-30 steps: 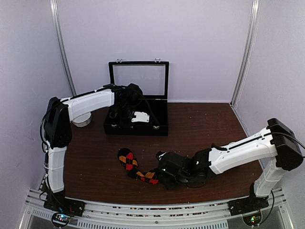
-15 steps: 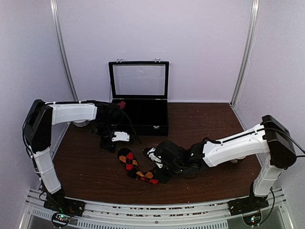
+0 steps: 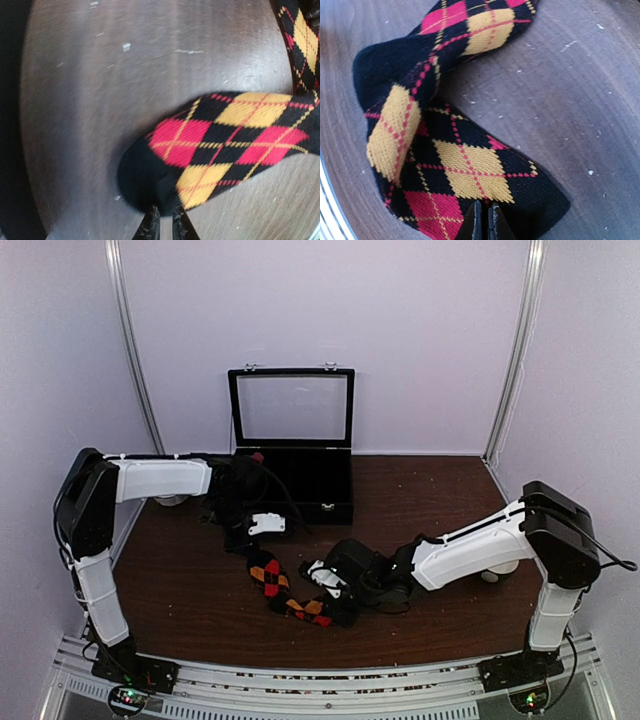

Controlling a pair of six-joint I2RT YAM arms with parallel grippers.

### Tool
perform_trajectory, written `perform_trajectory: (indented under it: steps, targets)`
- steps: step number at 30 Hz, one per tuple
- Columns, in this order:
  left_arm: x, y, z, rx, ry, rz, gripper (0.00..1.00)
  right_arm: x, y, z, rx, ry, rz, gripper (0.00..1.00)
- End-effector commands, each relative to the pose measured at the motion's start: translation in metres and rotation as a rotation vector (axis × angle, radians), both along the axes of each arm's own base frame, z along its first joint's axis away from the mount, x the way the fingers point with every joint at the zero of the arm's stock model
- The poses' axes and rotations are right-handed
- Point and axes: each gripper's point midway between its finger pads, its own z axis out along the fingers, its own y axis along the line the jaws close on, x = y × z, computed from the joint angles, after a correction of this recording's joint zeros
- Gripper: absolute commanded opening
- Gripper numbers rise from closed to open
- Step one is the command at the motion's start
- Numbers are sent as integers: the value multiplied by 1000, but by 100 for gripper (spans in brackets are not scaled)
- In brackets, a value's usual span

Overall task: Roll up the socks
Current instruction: Adjust the sock at the center of the board.

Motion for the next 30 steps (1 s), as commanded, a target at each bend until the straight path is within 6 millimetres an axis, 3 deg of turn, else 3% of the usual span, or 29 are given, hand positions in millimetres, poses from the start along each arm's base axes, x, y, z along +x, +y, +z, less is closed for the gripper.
perform_trajectory:
  steps: [1,7,12,16,22,27,30]
  targets:
    - [-4,-16,-19,38,-14,-48,12,15,-33,-25,-133,-36,-135,8]
    - [19,-4,-37,152,-137,-55,9,15,-73,-32,-207,-11,-348,8]
    - [33,-1,-42,196,-185,-55,9,-16,-94,-28,-187,21,-419,11]
    - [40,-9,-42,206,-210,-72,9,-43,-97,-27,-176,43,-409,15]
    - [31,-42,-26,153,-228,-156,10,-63,-78,-11,-164,39,-370,23]
    - [28,-83,-11,89,-255,-254,12,-63,-44,33,-20,59,-283,39]
    - [36,-103,-6,95,-304,-298,12,-64,-47,44,7,113,-265,37]
